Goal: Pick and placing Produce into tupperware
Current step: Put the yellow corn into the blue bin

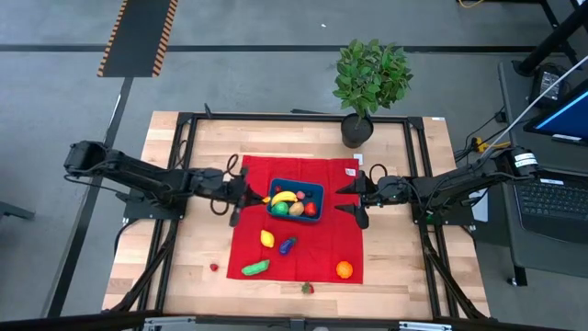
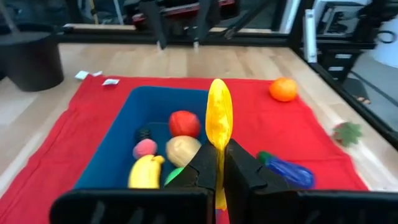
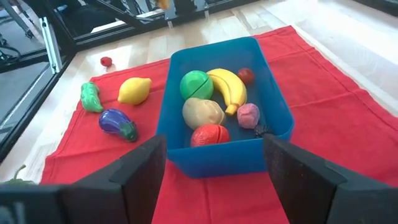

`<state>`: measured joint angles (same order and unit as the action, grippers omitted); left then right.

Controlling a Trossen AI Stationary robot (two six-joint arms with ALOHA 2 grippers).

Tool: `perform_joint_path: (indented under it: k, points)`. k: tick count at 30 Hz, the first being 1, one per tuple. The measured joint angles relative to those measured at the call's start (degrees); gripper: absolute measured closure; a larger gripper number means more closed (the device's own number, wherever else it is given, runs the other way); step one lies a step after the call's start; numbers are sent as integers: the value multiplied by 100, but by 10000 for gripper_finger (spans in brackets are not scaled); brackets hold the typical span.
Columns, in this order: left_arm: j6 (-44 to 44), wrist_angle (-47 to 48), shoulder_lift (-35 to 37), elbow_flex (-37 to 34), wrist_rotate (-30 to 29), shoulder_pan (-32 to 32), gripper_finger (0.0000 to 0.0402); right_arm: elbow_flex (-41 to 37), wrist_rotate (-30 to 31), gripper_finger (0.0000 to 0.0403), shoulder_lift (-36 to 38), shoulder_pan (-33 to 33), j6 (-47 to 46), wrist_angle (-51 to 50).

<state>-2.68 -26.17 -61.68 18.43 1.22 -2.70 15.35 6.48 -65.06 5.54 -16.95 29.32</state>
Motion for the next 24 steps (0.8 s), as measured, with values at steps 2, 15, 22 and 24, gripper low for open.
perform_joint_path:
  k: [2,15,22,24]
  points:
    - [-2,0,-258,156,1,94,396,0,2,136,0,0,83,0]
    - [558,1848,-2027,2194,183,507,394,0,2,136,0,0,75,-51]
    - [1106,3331,-2870,3464,196,526,394,0,2,136,0,0,90,-131]
    - [1227,3605,-3099,3747,194,558,392,0,2,136,0,0,99,-146]
